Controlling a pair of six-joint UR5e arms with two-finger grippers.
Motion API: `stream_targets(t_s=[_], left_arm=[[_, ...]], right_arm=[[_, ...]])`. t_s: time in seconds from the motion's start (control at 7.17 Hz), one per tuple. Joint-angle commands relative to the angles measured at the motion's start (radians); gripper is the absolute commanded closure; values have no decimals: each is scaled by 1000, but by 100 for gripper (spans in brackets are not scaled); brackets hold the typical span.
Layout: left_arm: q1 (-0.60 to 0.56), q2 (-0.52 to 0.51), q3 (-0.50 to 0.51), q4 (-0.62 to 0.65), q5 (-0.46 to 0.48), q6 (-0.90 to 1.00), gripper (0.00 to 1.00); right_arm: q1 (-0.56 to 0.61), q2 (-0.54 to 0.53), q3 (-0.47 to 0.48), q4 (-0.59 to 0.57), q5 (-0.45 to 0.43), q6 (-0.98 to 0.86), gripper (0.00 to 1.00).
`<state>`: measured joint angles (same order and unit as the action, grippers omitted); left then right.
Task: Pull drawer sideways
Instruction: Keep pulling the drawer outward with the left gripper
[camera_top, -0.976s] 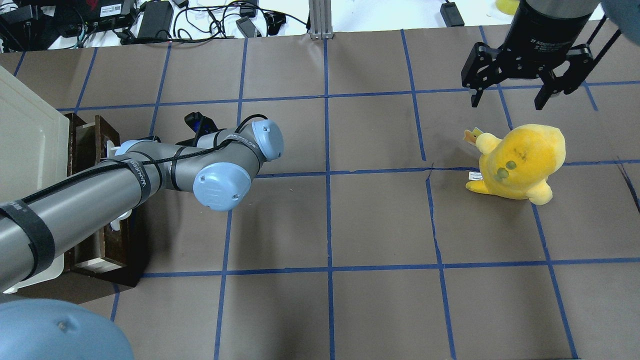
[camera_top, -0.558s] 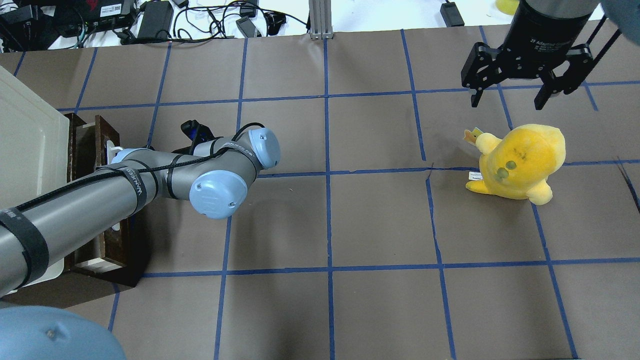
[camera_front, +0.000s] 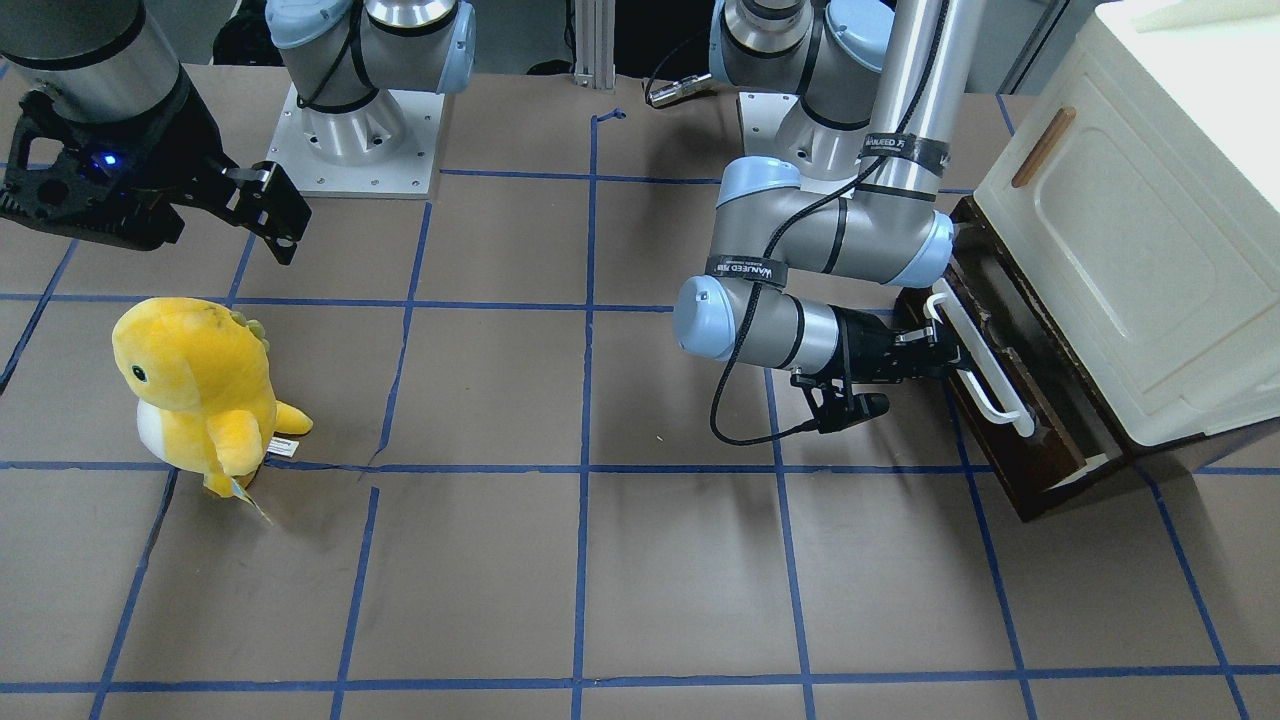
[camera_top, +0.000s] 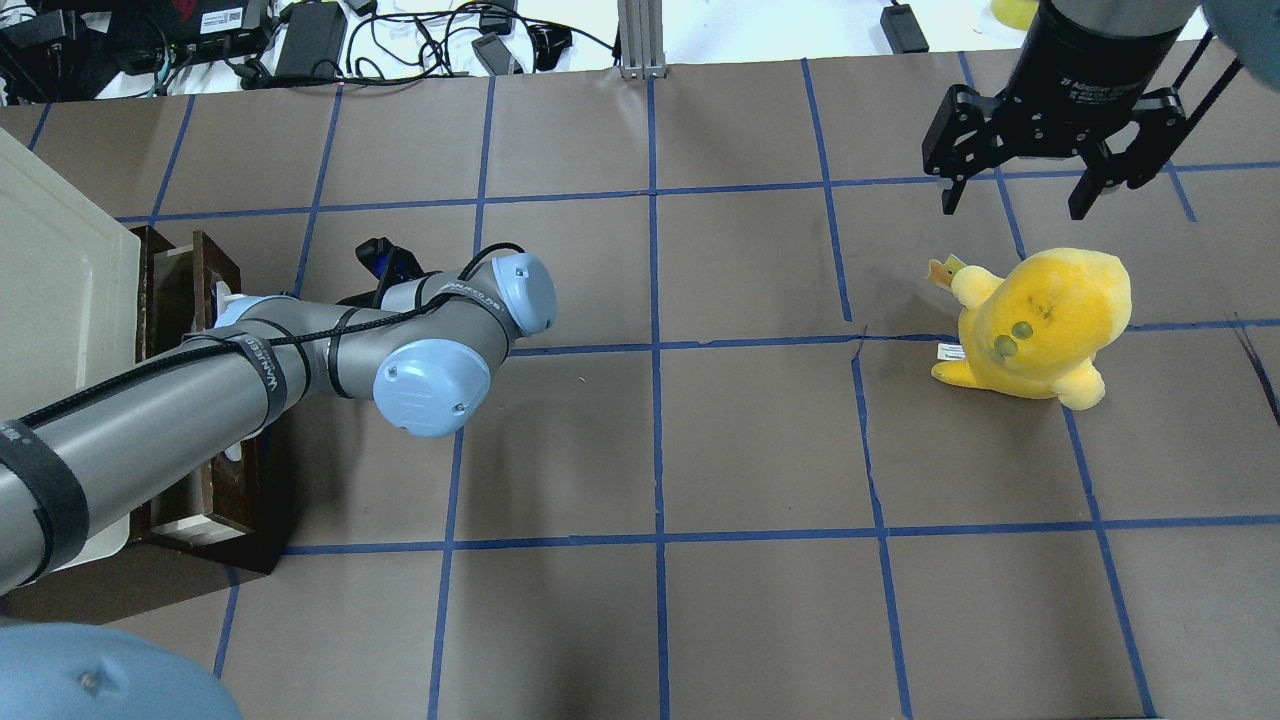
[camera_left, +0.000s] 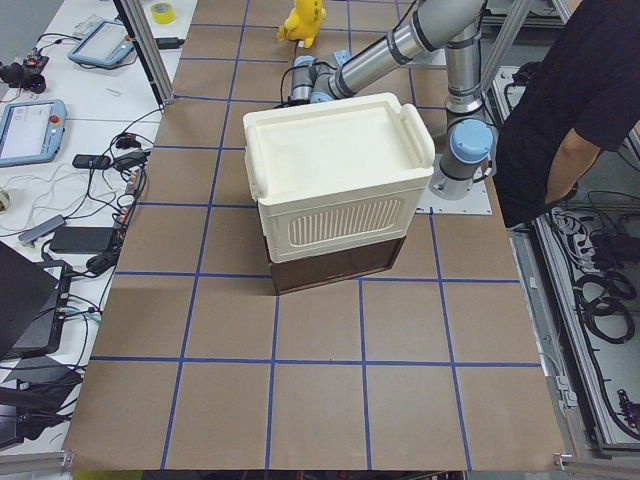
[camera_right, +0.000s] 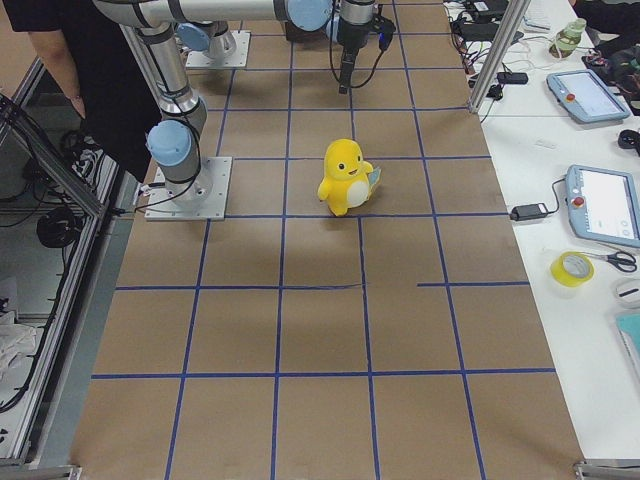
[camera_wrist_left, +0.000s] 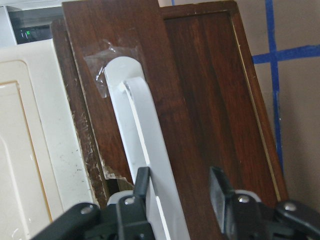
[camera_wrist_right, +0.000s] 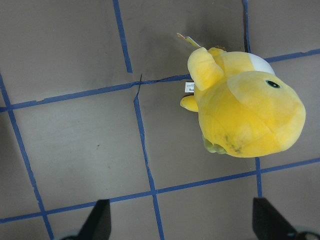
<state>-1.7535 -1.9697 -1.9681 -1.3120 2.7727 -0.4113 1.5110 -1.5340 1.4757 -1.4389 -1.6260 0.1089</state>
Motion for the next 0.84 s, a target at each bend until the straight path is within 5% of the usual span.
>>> stream_targets(t_s=[0.0, 0.7], left_arm=[[6, 2, 0, -1, -1, 2, 60], [14, 49, 0, -52, -1, 8, 60]], right_arm=[[0, 0, 0, 0, 0, 0, 0], [0, 0, 0, 0, 0, 0, 0]])
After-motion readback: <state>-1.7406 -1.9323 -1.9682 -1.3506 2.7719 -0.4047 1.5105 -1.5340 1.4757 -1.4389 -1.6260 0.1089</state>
